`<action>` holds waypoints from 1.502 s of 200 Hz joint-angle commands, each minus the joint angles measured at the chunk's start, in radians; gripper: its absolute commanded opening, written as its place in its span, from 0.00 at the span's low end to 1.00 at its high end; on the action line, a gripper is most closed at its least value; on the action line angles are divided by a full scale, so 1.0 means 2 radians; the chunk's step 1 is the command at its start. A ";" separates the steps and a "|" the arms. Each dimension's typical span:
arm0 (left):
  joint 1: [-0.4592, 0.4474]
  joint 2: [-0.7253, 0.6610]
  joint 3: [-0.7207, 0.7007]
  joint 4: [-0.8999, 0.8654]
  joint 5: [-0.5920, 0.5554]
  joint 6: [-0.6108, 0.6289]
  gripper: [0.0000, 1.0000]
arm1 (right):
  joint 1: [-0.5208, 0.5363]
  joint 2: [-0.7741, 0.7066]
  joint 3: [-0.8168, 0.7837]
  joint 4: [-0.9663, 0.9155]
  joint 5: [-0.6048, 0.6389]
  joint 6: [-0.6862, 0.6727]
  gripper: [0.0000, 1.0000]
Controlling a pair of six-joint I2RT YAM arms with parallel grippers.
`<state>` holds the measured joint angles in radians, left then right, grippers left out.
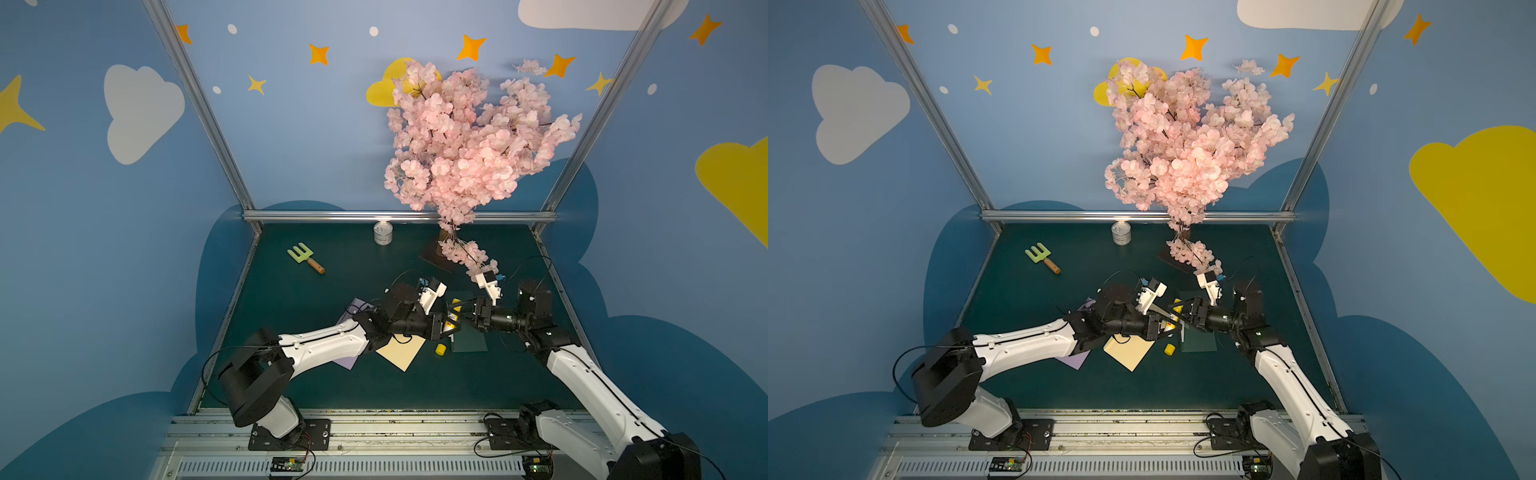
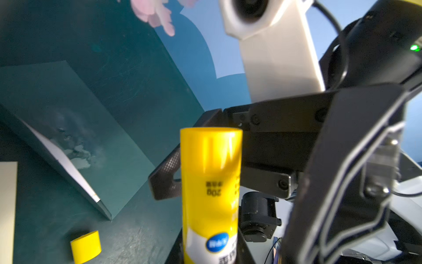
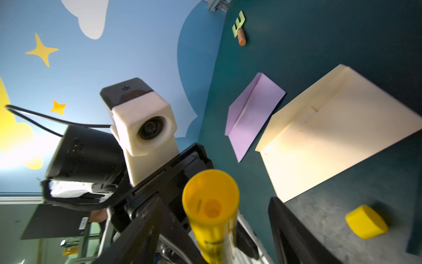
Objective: Seal the envelope with a glue stick
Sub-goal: Unscrew the glue stick.
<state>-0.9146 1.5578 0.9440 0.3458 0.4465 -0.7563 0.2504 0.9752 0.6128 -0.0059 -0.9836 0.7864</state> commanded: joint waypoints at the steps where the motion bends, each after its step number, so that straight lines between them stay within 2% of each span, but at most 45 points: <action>1: 0.000 -0.014 -0.007 0.038 0.023 -0.007 0.03 | -0.002 -0.007 -0.001 0.050 -0.043 0.015 0.67; 72: -0.001 0.000 0.002 0.048 0.058 -0.005 0.02 | -0.002 -0.001 -0.009 0.075 -0.060 0.018 0.39; 124: 0.000 0.002 0.003 0.039 0.067 0.002 0.02 | -0.003 0.005 -0.005 0.071 -0.074 0.010 0.40; 165: 0.002 0.003 0.002 0.038 0.063 0.002 0.02 | -0.003 0.000 -0.001 0.042 -0.073 -0.007 0.32; 188: 0.003 0.004 0.002 0.042 0.064 -0.001 0.02 | -0.003 -0.002 0.001 0.030 -0.071 -0.016 0.21; 209: 0.004 0.009 0.003 0.042 0.066 -0.002 0.03 | -0.003 -0.003 0.007 0.008 -0.059 -0.030 0.05; 215: 0.006 0.011 0.005 0.041 0.067 -0.003 0.07 | -0.004 -0.004 0.010 -0.001 -0.052 -0.036 0.00; 229: 0.010 0.011 0.006 0.034 0.065 -0.005 0.15 | -0.003 -0.010 0.020 -0.035 -0.027 -0.060 0.00; 232: 0.011 0.011 0.005 0.033 0.066 -0.006 0.28 | -0.003 -0.012 0.022 -0.043 -0.021 -0.066 0.00; 239: 0.016 0.008 0.001 0.033 0.063 -0.011 0.44 | -0.003 -0.017 0.026 -0.063 -0.003 -0.081 0.00; 263: 0.037 -0.002 -0.013 0.049 0.060 -0.045 0.76 | -0.003 -0.038 0.027 -0.101 0.056 -0.118 0.00; 276: 0.045 -0.009 -0.016 0.048 0.056 -0.055 0.85 | -0.001 -0.047 0.025 -0.111 0.094 -0.131 0.00; 300: 0.053 -0.024 -0.009 -0.018 0.026 -0.042 0.88 | 0.007 -0.060 0.014 -0.128 0.173 -0.153 0.00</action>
<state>-0.8181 1.5578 0.9226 0.3992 0.5480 -0.8459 0.2504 0.8833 0.6342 -0.1860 -0.8356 0.5671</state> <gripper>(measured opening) 0.875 0.269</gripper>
